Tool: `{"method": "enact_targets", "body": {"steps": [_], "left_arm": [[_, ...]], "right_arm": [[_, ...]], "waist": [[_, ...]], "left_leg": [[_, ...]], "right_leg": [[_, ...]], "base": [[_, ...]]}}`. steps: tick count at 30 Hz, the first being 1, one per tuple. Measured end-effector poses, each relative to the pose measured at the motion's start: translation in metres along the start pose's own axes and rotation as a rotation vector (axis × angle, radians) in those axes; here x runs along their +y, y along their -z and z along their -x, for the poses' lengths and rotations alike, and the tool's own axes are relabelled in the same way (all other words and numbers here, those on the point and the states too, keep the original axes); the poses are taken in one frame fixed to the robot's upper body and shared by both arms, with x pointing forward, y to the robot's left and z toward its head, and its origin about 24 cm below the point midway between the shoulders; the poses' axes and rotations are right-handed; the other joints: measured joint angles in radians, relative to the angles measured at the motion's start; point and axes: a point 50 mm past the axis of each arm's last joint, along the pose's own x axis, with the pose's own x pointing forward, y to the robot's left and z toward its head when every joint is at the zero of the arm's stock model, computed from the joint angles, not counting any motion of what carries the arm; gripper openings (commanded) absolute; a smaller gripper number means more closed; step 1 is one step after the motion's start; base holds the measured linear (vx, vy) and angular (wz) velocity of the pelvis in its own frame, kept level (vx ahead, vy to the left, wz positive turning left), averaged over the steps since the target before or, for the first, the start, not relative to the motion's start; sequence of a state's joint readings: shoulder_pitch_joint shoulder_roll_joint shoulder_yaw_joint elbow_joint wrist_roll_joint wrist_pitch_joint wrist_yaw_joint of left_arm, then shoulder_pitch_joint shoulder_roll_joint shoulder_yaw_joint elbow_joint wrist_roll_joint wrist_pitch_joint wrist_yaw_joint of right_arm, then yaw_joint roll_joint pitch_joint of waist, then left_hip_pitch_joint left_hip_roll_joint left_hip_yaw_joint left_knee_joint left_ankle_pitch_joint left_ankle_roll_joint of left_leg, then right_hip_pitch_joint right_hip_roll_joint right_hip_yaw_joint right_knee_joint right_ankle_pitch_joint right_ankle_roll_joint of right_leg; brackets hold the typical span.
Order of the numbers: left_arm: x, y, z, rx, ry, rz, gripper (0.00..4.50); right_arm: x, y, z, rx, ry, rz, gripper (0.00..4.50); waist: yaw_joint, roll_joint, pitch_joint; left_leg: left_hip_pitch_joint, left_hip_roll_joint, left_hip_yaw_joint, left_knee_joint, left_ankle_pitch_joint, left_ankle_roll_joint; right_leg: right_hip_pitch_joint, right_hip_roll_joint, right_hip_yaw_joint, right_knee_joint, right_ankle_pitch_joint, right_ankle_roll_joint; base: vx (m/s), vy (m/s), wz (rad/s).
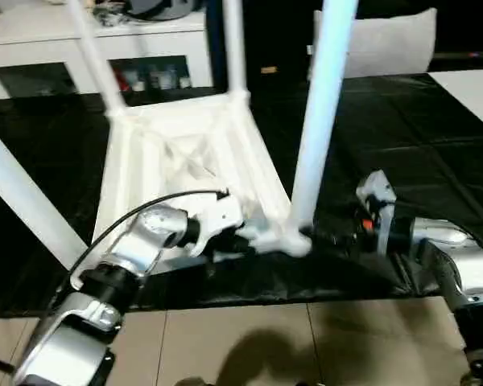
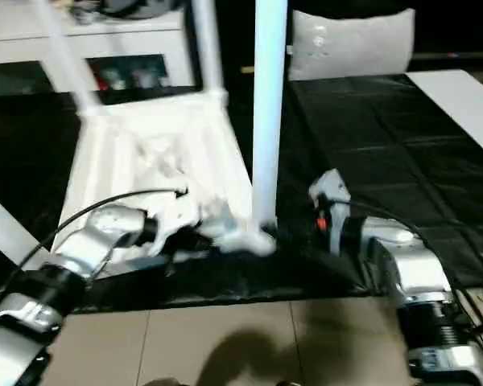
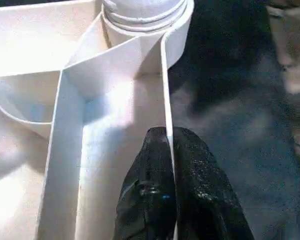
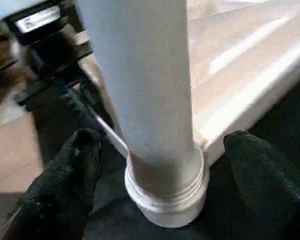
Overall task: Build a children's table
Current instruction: Rotate leg to tighten
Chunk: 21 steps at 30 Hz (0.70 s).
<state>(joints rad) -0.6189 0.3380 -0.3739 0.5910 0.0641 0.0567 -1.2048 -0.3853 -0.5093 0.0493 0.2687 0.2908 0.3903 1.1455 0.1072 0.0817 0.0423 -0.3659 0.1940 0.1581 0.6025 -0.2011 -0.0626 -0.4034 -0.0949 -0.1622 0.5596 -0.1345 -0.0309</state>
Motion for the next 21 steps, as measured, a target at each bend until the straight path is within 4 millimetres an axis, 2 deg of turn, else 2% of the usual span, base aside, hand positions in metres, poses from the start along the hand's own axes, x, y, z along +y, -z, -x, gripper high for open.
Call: {"method": "enact_targets", "body": {"steps": [4,11,21], "left_arm": [[-0.005,0.000,0.003,0.014,0.079,-0.047,0.00],[-0.009,-0.001,0.007,0.016,0.149,-0.084,0.00],[-0.012,0.001,0.006,0.005,0.150,-0.085,0.00]], "right_arm": [[0.006,0.002,-0.003,0.009,-0.102,-0.005,3.58],[0.015,0.006,-0.009,0.038,-0.227,-0.023,2.89],[0.019,0.008,-0.007,0.043,-0.245,-0.028,2.16]], "waist": [[0.013,-0.003,-0.001],[0.034,-0.005,-0.001],[0.036,-0.006,-0.002]], "left_leg": [[0.002,0.000,0.003,0.001,0.000,-0.001],[0.001,0.000,0.007,0.001,0.000,0.001],[0.001,0.000,0.009,0.000,0.000,0.001]], "right_leg": [[0.000,0.000,0.005,0.001,0.000,0.000],[-0.001,0.000,0.009,0.001,0.000,0.000],[-0.001,0.000,0.010,0.002,-0.001,0.001]], "base": [[0.000,0.000,0.00],[0.000,0.000,0.00],[0.000,0.000,0.00]]}}
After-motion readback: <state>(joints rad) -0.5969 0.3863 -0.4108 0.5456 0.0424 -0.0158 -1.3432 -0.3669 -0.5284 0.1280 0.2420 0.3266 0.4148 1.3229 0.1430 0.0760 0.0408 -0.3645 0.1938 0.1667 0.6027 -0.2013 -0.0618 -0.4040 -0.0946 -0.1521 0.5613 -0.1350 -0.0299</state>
